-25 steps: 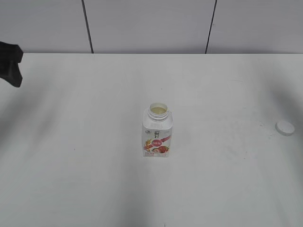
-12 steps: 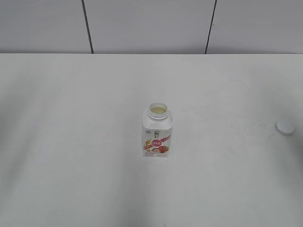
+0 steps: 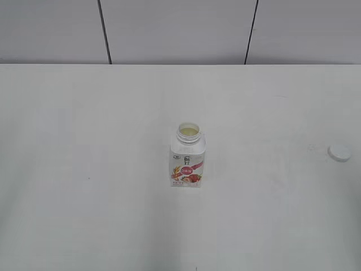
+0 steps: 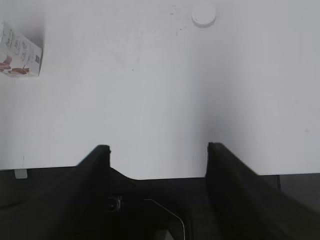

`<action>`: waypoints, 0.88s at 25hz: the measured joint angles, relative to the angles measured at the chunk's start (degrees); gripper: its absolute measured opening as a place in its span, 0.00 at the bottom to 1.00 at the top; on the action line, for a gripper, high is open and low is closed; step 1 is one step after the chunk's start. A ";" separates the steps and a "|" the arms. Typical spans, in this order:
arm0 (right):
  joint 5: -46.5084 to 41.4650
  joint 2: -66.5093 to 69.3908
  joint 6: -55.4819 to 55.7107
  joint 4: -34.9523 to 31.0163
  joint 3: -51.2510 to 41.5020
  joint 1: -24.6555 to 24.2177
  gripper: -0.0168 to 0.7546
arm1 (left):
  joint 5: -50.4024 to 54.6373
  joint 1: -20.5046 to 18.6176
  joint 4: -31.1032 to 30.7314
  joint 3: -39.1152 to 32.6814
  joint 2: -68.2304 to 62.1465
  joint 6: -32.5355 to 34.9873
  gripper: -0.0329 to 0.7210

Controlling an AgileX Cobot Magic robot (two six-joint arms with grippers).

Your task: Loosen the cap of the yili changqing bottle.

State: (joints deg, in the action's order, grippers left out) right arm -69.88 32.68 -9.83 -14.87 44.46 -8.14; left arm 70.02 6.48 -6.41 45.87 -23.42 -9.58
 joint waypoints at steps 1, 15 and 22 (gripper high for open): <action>0.00 -2.60 0.00 0.07 -1.34 0.00 0.64 | 0.00 0.00 0.00 -0.82 2.53 1.02 0.82; 1.00 -32.80 -5.71 1.13 -13.07 0.00 0.64 | -1.61 0.00 4.26 -12.28 23.77 5.97 0.82; 5.05 -33.14 -5.81 3.16 -14.54 0.05 0.64 | -8.50 0.00 5.83 -15.78 23.84 8.66 0.82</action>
State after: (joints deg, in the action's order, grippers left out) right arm -64.83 -0.46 -15.64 -11.71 29.91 -8.08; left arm 61.51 6.48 -0.58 30.09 0.42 -0.91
